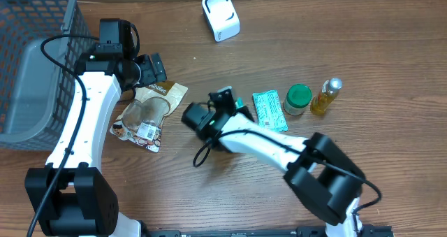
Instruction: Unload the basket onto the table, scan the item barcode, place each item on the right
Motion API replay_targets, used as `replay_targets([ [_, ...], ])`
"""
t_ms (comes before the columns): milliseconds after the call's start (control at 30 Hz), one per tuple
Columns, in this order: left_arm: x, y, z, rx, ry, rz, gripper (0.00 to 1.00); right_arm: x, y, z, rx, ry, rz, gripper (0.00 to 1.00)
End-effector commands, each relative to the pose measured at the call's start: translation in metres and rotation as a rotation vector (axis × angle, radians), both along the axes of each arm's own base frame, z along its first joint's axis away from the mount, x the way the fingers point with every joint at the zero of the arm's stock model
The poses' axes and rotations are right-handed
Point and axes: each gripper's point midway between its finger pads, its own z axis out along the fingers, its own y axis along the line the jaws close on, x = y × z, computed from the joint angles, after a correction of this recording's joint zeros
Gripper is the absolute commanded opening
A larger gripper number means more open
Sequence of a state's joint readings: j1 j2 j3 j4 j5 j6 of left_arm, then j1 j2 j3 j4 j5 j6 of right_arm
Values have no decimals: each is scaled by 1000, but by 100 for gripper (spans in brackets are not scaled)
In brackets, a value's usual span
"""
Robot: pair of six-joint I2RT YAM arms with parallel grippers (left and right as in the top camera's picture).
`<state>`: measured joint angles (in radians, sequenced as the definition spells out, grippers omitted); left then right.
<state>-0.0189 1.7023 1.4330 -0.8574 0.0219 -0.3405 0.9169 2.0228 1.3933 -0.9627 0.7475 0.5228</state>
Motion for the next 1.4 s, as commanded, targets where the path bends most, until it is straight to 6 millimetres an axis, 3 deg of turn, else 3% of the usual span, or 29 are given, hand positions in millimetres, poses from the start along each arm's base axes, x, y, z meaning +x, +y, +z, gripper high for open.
replay_targets([
  [0, 0, 2, -5, 5, 12, 1, 100, 11, -3, 11, -87, -100, 6, 4],
  [200, 0, 2, -5, 5, 12, 1, 100, 8, -11, 1, -155, -74, 10, 4],
  [533, 0, 2, -5, 5, 12, 1, 100, 11, -24, 8, -222, -89, 3, 4],
  [867, 0, 2, -5, 5, 12, 1, 100, 16, -42, 0, -135, -75, -132, 4],
  [1133, 0, 2, -5, 5, 12, 1, 100, 11, -40, -8, -97, -23, -144, 4],
  [1300, 0, 2, -5, 5, 12, 1, 100, 12, -39, -9, -90, -28, -144, 25],
  [1333, 0, 2, -5, 5, 12, 1, 99, 12, -38, -9, -85, -26, -144, 36],
  [1367, 0, 2, -5, 5, 12, 1, 100, 11, -37, -11, -77, -18, -145, 40],
])
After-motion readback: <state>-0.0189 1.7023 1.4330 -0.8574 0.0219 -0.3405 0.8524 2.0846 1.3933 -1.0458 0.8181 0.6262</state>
